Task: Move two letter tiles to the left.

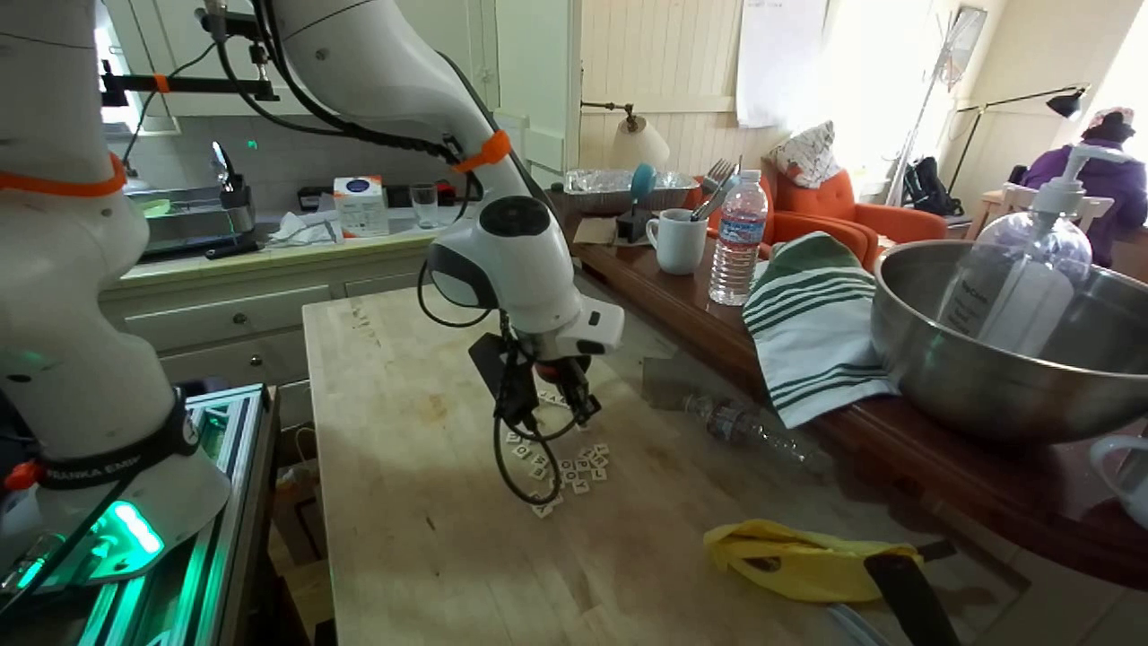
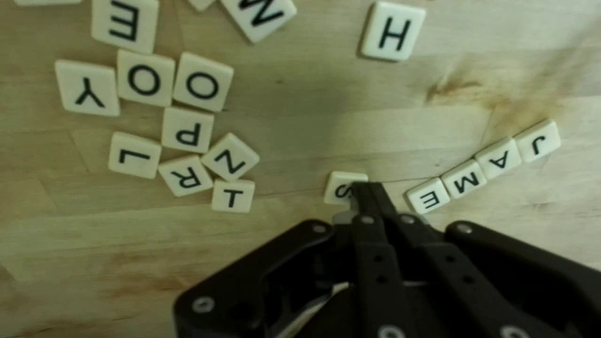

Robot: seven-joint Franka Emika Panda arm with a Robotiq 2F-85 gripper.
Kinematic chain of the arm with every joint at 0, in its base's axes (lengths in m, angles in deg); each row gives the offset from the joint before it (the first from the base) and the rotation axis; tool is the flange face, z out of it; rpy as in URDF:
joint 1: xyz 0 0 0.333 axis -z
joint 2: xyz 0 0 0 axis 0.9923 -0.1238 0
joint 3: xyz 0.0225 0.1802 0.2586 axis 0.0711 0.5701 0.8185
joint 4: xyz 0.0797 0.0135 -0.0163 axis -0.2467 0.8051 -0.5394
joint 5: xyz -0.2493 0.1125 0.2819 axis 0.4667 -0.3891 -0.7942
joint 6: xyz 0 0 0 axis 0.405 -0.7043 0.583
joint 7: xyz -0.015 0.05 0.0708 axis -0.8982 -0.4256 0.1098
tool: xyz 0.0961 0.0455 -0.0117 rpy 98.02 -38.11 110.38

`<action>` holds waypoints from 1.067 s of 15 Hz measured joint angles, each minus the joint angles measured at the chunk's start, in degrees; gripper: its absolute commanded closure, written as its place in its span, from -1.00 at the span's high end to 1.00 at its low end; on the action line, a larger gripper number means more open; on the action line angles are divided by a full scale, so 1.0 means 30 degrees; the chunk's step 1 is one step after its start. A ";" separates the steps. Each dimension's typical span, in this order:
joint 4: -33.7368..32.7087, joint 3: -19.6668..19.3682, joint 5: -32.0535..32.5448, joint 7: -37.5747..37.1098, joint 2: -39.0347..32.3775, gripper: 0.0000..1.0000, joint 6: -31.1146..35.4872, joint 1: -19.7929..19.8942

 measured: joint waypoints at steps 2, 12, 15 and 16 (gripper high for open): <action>0.0000 -0.0005 0.0003 -0.0869 0.0007 -1.00 0.0095 -0.0180; 0.0011 -0.0013 0.0238 -0.1432 0.0578 -1.00 0.0598 -0.0360; 0.0011 -0.0013 0.0297 -0.0928 0.0519 -1.00 0.0598 -0.0351; 0.0012 -0.0013 0.0300 -0.0730 0.0499 -1.00 0.0598 -0.0348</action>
